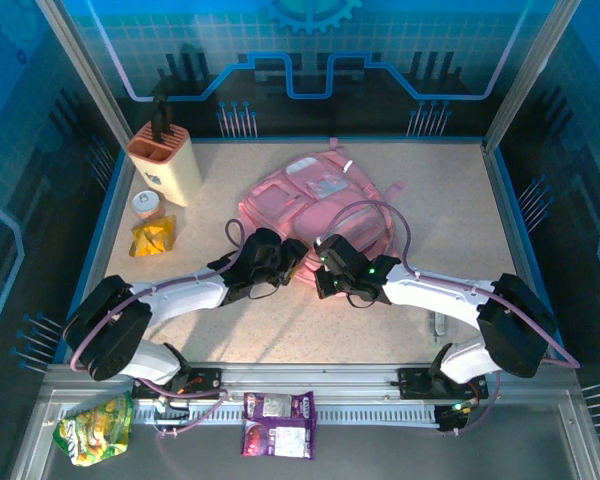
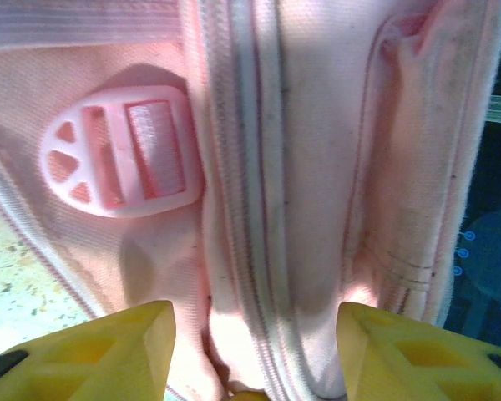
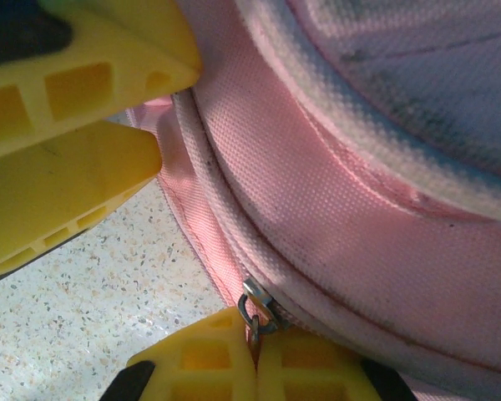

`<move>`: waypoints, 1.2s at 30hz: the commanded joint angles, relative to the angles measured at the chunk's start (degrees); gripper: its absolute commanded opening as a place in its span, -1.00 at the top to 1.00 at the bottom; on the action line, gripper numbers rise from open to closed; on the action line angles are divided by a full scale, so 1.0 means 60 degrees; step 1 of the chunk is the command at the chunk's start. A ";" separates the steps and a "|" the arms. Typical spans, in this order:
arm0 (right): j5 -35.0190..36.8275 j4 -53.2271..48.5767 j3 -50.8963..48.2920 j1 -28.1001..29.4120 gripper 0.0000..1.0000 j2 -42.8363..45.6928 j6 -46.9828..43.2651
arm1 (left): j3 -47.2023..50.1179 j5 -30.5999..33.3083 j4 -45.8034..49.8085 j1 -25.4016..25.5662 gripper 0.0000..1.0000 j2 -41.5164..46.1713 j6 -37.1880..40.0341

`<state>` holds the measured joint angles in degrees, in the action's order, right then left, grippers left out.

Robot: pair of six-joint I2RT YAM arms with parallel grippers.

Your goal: Pack the student bag

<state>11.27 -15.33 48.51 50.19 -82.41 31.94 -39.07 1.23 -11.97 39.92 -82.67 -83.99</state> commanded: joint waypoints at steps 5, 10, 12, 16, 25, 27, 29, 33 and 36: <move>-0.0324 0.0291 0.0200 0.0086 1.00 -0.0062 -0.0036 | -0.0764 -0.0097 -0.0800 0.0206 0.15 -0.1127 -0.0068; 0.0087 -0.0054 0.0185 0.0070 1.00 0.0061 -0.0035 | -0.0862 0.0278 -0.0333 0.0202 0.72 -0.1157 0.0127; 0.0381 -0.0188 0.0082 0.0059 1.00 0.0265 -0.0062 | -0.0774 0.0461 -0.0009 0.0127 0.89 -0.0923 0.0272; 0.1063 -0.0892 -0.0071 -0.0106 1.00 0.0731 -0.0107 | -0.0483 0.0511 0.0756 -0.0381 1.00 -0.0179 0.0798; 0.0655 -0.1743 -0.0991 -0.2254 1.00 0.2096 -0.0386 | -0.0291 -0.0819 0.2100 -0.2294 1.00 0.1254 0.2552; 0.0525 -0.1706 -0.1116 -0.2760 1.00 0.2213 -0.0666 | -0.0447 -0.0955 0.2485 -0.2571 1.00 0.1379 0.3127; 0.0504 -0.1828 -0.1004 -0.3152 1.00 0.2157 -0.0885 | -0.0657 -0.1088 0.2915 -0.2904 1.00 0.1386 0.3596; 0.0281 -0.1979 -0.0700 -0.3287 1.00 0.2121 -0.1314 | -0.0986 -0.1637 0.3093 -0.3475 1.00 0.1110 0.4154; -0.0399 -0.1791 -0.0634 -0.2929 1.00 0.2198 -0.1636 | -0.1219 -0.1912 0.2809 -0.3602 1.00 0.0756 0.4457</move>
<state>6.09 -19.05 43.62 33.10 -70.72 24.71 -43.51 -15.46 3.29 21.96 -77.08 -62.33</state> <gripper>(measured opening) 0.065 0.088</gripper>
